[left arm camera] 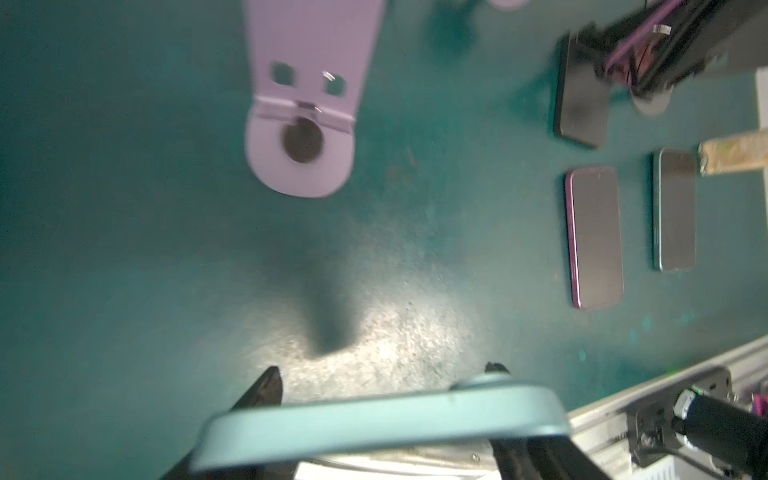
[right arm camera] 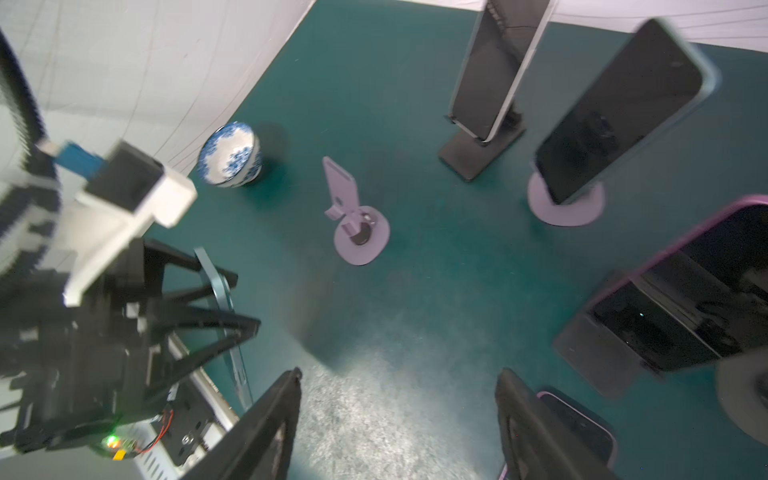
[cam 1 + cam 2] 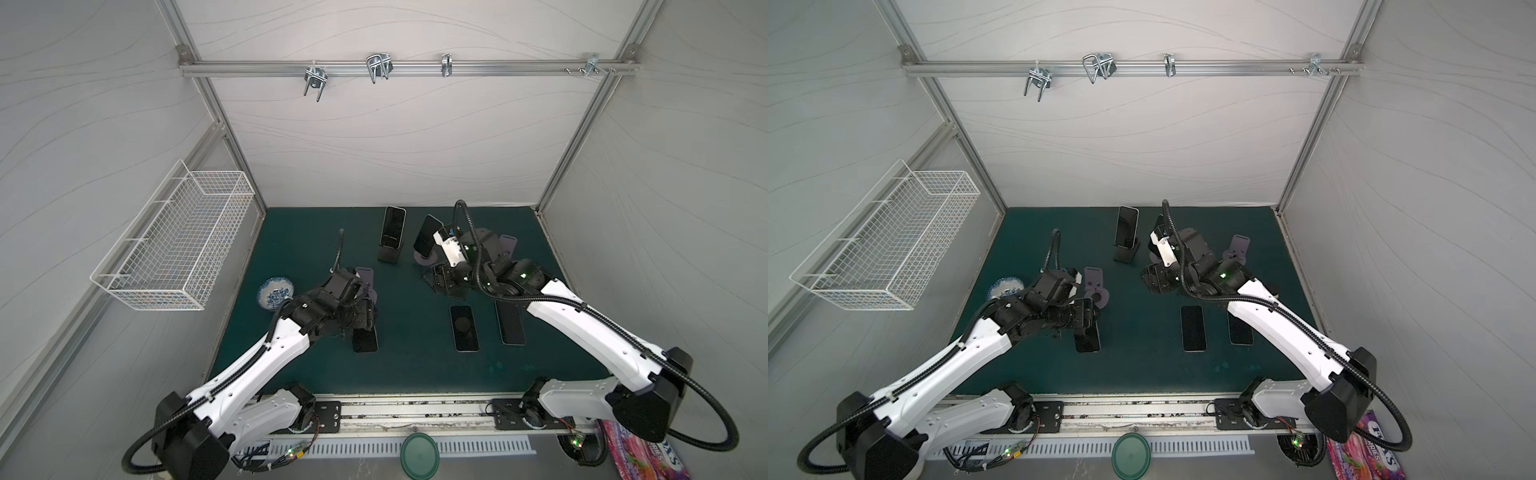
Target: Remove the phone from the phone stand
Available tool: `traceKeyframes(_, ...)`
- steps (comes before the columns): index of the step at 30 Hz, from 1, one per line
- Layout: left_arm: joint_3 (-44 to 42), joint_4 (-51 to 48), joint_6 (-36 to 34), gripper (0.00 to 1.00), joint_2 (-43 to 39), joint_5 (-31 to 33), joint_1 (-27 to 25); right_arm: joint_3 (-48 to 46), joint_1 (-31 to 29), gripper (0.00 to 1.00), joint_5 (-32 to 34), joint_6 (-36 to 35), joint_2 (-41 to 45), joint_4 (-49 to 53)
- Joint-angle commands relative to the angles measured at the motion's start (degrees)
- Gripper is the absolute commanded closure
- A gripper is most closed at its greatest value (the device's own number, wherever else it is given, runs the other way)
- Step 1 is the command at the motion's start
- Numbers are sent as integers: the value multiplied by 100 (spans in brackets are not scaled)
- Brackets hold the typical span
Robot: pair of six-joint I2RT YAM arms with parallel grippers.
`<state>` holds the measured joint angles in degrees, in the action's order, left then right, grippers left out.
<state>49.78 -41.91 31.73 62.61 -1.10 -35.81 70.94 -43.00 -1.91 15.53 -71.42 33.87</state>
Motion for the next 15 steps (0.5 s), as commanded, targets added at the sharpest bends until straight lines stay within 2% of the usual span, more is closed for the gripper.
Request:
traceKeyframes(1, 583, 483, 238, 48, 392, -107, -284, -146, 185, 25, 38, 68, 243, 217)
traceKeyframes(10, 1413, 751, 395, 47, 1915, -278, -921, -450, 691, 23, 94, 153, 725, 196)
traceKeyframes(15, 2017, 574, 482, 48, 2863, -434, -1149, -524, 756, 23, 59, 189, 859, 210)
